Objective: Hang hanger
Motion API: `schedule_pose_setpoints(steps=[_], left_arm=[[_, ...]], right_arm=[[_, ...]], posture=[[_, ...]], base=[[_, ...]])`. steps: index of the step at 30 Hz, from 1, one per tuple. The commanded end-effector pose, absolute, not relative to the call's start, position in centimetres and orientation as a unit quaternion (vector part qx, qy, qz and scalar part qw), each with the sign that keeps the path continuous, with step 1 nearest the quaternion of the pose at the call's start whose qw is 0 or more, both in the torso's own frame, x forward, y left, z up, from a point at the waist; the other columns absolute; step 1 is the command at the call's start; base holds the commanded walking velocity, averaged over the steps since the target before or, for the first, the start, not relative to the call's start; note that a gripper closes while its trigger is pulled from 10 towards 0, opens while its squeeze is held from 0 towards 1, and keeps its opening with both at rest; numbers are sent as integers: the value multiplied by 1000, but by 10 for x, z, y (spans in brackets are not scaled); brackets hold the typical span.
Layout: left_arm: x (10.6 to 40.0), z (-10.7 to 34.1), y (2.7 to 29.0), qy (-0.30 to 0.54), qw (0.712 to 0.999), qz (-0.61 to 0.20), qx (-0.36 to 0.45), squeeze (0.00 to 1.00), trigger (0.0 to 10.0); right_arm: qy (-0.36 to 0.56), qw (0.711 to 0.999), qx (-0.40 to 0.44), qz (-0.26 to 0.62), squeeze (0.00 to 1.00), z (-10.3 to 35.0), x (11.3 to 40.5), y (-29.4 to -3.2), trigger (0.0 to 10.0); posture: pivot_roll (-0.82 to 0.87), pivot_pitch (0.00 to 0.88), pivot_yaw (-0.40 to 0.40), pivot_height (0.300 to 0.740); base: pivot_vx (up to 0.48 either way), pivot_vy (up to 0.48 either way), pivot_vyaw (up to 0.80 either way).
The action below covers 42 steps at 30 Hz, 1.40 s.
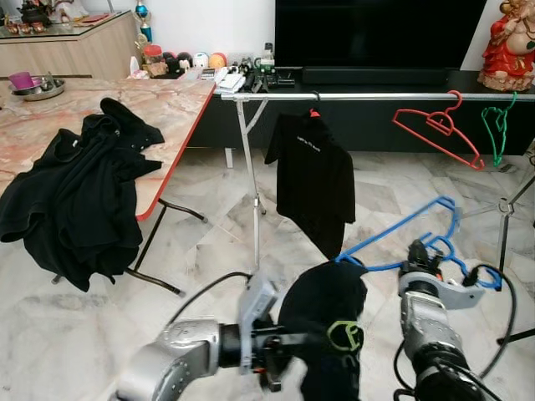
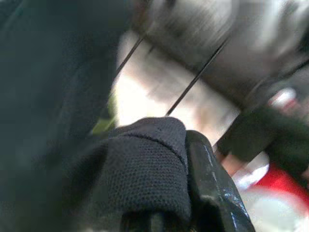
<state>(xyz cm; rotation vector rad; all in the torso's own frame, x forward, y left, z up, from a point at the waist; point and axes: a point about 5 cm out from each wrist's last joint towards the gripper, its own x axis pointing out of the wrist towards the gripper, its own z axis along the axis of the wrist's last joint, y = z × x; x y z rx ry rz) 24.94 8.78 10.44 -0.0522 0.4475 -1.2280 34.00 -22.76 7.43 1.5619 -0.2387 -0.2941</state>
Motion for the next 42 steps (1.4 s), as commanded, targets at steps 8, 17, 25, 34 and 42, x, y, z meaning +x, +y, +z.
schedule_pose_setpoints(steps=[8,17,25,34,42], left_arm=[[263,66,104,281,808,-501,132,0,0],[269,54,108,297,806,-482,172,0,0],[252,41,123,328,760,-525,195,0,0],[242,84,122,245,746,-617,62,0,0],[221,84,128,257,711,-653,47,0,0]], right_arm=[[-173,654,736,-23,0,100,344,-229,10000],[-200,601,748,196,0,127,334,-199,10000],[-242,645,712,137,0,114,321,-223,10000],[-268,687,676,18,0,105,323,-248,10000],[-291,706,623,-169,0,99,315,-297,10000]], posture=[[50,49,2,740],[47,48,3,740],[47,50,5,740],[54,50,7,740],[56,52,7,740]], base=[[0,0,0],[0,0,0],[0,0,0],[0,0,0],[0,0,0]])
